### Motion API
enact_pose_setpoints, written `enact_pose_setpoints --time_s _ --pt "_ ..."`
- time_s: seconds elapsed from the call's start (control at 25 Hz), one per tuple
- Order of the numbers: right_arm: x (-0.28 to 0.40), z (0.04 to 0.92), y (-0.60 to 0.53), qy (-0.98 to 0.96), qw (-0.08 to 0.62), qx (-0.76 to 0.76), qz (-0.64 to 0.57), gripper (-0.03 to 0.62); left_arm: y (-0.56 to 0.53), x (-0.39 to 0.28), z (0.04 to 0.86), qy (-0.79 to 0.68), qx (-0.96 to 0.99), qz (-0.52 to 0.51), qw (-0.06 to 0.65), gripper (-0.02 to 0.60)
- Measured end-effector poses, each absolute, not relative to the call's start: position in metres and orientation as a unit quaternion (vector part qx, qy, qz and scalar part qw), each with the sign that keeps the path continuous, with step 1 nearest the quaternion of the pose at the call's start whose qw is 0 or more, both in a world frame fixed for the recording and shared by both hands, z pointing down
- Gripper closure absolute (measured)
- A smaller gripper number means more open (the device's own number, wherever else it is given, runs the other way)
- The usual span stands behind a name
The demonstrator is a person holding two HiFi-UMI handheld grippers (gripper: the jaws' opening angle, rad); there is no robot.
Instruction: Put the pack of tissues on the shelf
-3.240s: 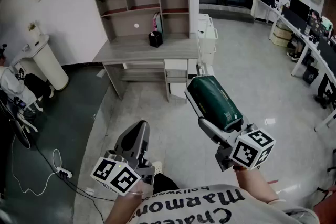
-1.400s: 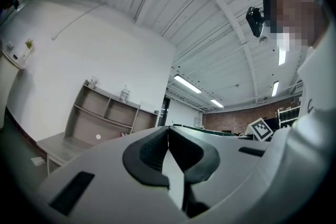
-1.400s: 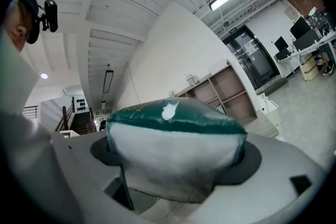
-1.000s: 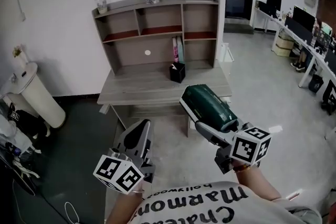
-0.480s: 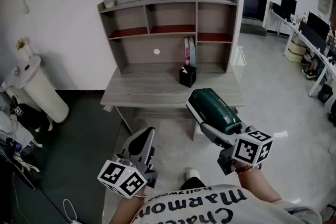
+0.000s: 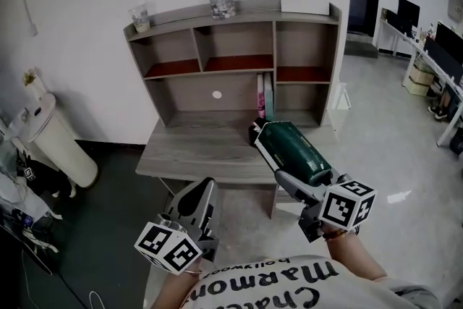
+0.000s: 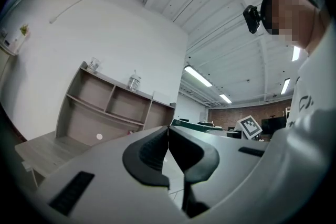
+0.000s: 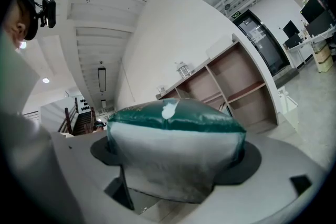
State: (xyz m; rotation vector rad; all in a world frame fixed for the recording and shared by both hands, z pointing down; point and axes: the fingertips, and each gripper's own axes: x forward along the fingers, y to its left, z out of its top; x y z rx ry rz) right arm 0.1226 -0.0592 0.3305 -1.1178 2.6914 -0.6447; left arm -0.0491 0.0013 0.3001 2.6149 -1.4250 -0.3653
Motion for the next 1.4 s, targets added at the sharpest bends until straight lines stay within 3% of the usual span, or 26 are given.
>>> enact_pose_setpoints --time_s 1.4 --pt "0.115 0.343 -0.285 0.875 0.071 -0.42 -0.229 0.109 -0.239 -0.063 0.314 -0.435 0.887 -0.118 0.096 0.564"
